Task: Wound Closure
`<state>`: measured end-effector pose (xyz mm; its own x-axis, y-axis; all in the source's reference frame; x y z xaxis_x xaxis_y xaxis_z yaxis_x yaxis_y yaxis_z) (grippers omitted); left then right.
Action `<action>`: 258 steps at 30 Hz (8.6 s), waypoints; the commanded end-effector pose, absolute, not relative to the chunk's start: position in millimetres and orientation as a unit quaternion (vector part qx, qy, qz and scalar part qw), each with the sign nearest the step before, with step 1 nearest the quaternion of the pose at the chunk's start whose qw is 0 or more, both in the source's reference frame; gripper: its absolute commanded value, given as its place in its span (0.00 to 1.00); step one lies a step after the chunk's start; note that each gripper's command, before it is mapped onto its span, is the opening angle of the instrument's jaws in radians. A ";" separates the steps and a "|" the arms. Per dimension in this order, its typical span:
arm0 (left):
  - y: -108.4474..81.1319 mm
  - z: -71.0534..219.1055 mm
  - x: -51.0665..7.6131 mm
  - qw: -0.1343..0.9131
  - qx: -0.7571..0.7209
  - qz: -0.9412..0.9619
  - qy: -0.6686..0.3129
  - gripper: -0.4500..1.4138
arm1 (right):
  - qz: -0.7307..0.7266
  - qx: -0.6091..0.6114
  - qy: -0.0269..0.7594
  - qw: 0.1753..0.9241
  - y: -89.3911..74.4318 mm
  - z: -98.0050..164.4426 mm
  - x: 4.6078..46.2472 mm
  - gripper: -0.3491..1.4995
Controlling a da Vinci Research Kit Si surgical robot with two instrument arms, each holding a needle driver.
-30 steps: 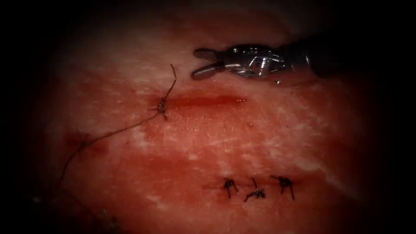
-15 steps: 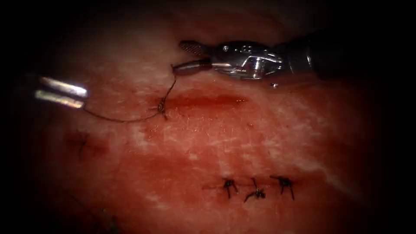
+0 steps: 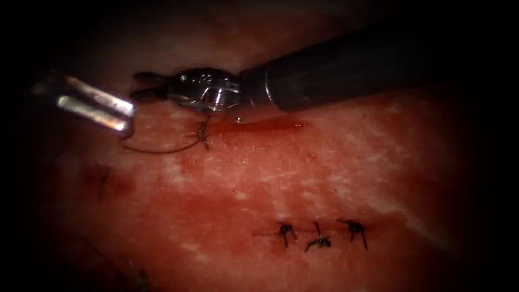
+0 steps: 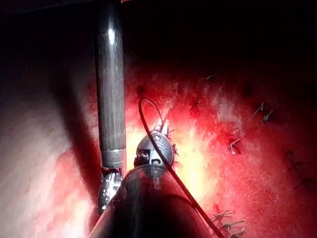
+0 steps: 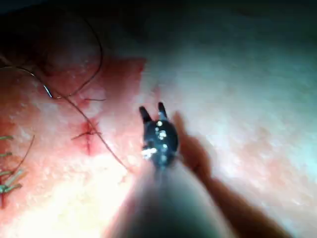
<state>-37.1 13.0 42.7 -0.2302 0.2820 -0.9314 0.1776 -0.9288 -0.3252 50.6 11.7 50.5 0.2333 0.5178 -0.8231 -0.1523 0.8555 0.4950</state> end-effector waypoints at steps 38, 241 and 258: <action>21.5 61.1 -42.7 0.113 -0.669 0.714 -0.173 0.00 | 0.178 0.239 0.672 0.678 5.3 41.8 49.2 0.62; 43.2 80.9 -20.6 0.319 -0.542 0.771 0.100 0.00 | 0.360 0.166 0.545 0.738 -4.8 47.9 36.0 0.54; 38.4 69.2 -24.0 0.315 -0.581 0.750 0.015 0.00 | 0.300 0.158 0.583 0.739 0.4 42.2 32.6 0.82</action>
<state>-23.5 38.2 68.0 -0.1269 0.4554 -0.8812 -0.4883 -0.8020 -0.3442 32.1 1.0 41.7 0.1385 0.6313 -0.7631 -0.2649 0.7660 0.5857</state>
